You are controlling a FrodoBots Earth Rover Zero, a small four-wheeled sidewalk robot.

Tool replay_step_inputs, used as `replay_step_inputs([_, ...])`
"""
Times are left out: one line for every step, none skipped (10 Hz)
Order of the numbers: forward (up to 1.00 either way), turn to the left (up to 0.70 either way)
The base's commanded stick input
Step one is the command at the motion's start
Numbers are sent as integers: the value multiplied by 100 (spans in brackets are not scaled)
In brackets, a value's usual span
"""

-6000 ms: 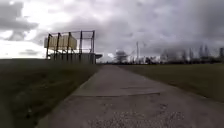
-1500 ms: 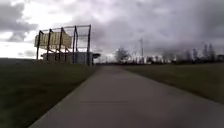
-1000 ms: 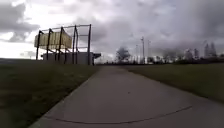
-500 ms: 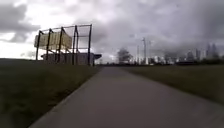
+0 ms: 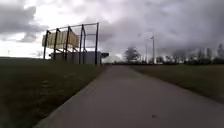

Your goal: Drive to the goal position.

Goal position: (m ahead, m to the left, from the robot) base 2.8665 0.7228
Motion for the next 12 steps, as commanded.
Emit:
replay_step_inputs([100,0])
replay_step_inputs([100,0])
replay_step_inputs([100,0])
replay_step_inputs([100,0])
replay_step_inputs([100,0])
replay_step_inputs([100,0])
replay_step_inputs([100,0])
replay_step_inputs([100,0])
replay_step_inputs([100,0])
replay_step_inputs([100,0])
replay_step_inputs([100,0])
replay_step_inputs([100,0])
